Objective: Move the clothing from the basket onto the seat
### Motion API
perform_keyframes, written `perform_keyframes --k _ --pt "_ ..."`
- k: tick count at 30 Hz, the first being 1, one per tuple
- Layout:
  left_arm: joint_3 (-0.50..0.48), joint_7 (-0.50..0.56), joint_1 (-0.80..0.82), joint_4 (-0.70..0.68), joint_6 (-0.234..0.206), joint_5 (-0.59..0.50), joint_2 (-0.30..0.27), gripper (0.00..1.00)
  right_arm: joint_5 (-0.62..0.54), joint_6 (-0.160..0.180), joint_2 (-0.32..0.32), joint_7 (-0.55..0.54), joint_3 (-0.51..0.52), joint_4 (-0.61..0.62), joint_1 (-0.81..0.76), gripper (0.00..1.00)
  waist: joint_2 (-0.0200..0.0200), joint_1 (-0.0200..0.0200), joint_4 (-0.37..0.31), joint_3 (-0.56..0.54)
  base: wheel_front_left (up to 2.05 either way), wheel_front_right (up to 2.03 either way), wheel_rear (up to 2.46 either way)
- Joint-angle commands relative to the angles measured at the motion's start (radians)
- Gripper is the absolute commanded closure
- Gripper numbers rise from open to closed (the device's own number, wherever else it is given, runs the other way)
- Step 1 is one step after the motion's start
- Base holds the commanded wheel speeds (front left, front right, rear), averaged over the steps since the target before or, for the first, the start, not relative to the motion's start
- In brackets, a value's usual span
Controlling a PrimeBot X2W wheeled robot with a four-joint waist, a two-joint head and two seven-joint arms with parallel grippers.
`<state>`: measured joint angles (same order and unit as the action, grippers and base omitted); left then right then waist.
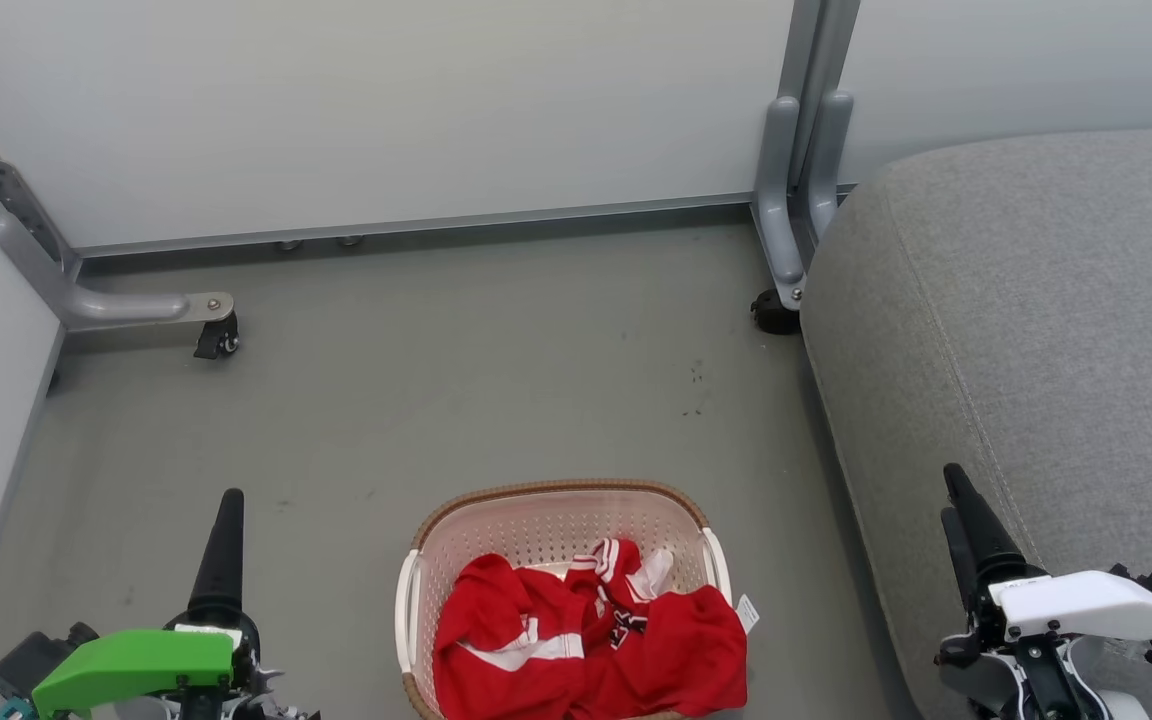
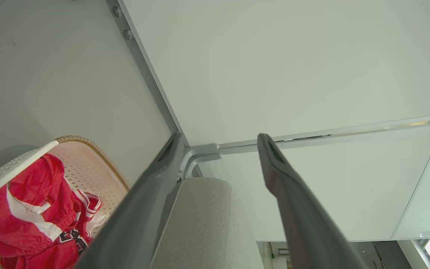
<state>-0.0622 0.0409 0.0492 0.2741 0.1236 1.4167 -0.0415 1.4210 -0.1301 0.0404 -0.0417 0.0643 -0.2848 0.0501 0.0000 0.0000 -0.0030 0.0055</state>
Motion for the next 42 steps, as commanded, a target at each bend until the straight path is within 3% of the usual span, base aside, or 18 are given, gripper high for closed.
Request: perform_keyframes --k 1,7,15,19,42 --pt "0.003 -0.012 0.010 -0.023 0.003 -0.068 -0.004 0.00 -0.073 0.000 0.007 0.013 -0.008 0.019 0.010 0.00 0.0000 0.0000 0.000 0.000 0.00 0.00 0.00" --pt "0.028 -0.038 0.007 -0.063 -0.011 -0.258 -0.003 0.00 -0.258 0.000 0.008 0.038 -0.021 0.028 0.005 0.00 0.0000 0.0000 -0.001 0.002 0.00 0.00 0.00" --pt "0.077 -0.069 0.001 -0.092 -0.059 -0.428 -0.009 0.00 -0.429 0.000 0.009 0.069 -0.050 0.064 -0.005 0.00 0.0000 0.0000 -0.003 0.002 0.00 0.00 0.00" --pt "0.099 -0.084 0.000 -0.112 -0.081 -0.488 -0.016 0.00 -0.504 0.000 0.012 0.085 -0.059 0.079 -0.011 0.00 0.0000 0.0000 -0.004 0.002 0.00 0.00 0.00" --pt "0.193 -0.159 -0.002 -0.171 -0.121 -0.790 -0.046 0.00 -0.834 -0.001 0.013 0.159 -0.104 0.128 -0.016 0.00 0.0000 0.0000 -0.005 0.008 0.00 0.00 0.00"
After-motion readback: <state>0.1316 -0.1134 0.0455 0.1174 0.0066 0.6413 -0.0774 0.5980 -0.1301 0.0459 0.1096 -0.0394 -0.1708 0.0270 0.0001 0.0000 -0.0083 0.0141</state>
